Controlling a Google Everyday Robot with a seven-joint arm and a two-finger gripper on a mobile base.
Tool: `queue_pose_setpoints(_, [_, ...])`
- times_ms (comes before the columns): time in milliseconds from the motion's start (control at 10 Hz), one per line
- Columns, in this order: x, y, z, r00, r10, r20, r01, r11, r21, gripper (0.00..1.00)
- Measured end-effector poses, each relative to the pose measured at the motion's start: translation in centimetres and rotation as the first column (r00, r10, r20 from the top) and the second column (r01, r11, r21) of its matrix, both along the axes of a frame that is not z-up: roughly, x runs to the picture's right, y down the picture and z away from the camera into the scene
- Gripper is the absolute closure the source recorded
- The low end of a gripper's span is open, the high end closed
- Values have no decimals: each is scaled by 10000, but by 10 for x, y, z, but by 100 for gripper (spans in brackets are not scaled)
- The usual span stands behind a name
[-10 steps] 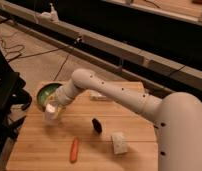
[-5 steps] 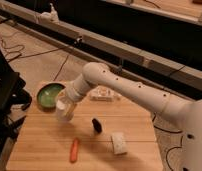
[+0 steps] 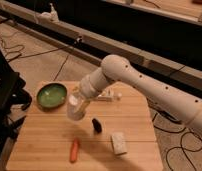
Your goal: Place the ceramic cup over the eraser
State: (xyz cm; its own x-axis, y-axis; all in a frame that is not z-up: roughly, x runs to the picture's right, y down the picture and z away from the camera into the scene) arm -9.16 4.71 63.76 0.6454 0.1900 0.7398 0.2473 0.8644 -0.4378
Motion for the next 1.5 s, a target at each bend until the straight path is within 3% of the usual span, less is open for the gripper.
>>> queue_pose_setpoints(400, [45, 1, -14, 9956, 702, -620, -724, 9968, -337, 100])
queue_pose_setpoints(900, [83, 22, -17, 9801, 1326, -1474, -1452, 9863, -784, 100])
queue_pose_setpoints(1500, [82, 40, 0, 9771, 1704, -1277, -1840, 9775, -1034, 100])
